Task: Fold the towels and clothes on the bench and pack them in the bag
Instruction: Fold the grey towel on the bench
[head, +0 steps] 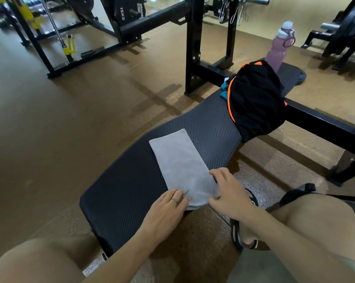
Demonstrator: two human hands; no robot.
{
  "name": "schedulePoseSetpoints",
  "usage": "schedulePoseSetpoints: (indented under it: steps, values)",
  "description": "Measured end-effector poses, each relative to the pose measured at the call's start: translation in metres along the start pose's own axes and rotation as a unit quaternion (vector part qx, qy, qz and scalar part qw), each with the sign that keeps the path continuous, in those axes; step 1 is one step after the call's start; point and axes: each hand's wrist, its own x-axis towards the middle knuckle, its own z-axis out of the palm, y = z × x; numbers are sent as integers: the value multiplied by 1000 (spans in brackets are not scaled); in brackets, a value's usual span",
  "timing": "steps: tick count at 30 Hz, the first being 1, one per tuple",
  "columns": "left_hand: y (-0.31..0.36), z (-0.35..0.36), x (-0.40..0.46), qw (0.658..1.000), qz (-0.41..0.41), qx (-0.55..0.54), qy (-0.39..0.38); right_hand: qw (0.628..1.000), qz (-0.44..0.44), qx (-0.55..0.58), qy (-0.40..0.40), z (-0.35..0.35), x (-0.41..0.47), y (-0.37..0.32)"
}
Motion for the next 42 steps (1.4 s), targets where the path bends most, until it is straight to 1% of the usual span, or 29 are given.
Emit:
schedulePoseSetpoints:
  steps: [1, 3, 5, 8, 10, 12, 14, 17, 20, 22, 24, 26, 28, 30, 31, 33, 35, 38, 40, 42]
  values:
    - [-2, -1, 0, 1000, -5, -9, 2, 994, -82, -69, 1, 3, -3, -2]
    - [-4, -3, -1, 999, -29, -46, 4, 961, -205, -184, -13, 13, -5, -2]
    - [-6, -4, -3, 995, -50, -81, 9, 940, -257, -224, -23, 23, -2, 2]
    - [-13, -9, -6, 995, -38, -97, 3, 943, -271, -192, 14, 23, 5, 4]
    - [-21, -14, -8, 994, -32, -103, -14, 953, -263, -150, 32, 19, 13, 5]
    - [-29, -21, -9, 988, -45, -142, -39, 966, -238, -102, 3, 12, 21, 3]
    - [-37, -28, -10, 969, -85, -225, -64, 977, -203, -54, -36, 4, 28, 2]
    - [-46, -30, -5, 918, -184, -346, -67, 990, -122, 38, -61, -8, 40, -1]
    - [-49, -27, 4, 845, -291, -447, -41, 991, -34, 101, -82, -15, 55, -7]
    - [-47, -24, 11, 811, -341, -474, -29, 989, 0, 116, -86, -14, 62, -13]
    - [-45, -21, 18, 786, -389, -481, -19, 991, 16, 104, -77, -10, 68, -16]
    - [-45, -17, 25, 773, -423, -472, -18, 994, 25, 89, -57, -3, 72, -16]
    - [-48, -14, 32, 785, -437, -438, -24, 996, 35, 76, -33, 2, 74, -16]
    - [-49, -12, 36, 808, -439, -391, -37, 998, 41, 56, -10, 7, 74, -18]
    - [-50, -13, 39, 819, -438, -367, -45, 998, 45, 34, 1, 8, 74, -21]
    - [-49, -13, 43, 842, -427, -326, -60, 998, 37, -44, 29, 13, 73, -24]
    - [-49, -12, 47, 852, -423, -301, -68, 990, 26, -124, 59, 18, 72, -23]
    - [-48, -11, 50, 869, -417, -262, -59, 982, 19, -158, 98, 20, 75, -16]
    - [-48, -9, 48, 887, -400, -228, -43, 973, -26, -195, 124, 21, 75, -12]
    - [-49, -7, 45, 900, -374, -221, -28, 952, -97, -255, 138, 19, 74, -11]
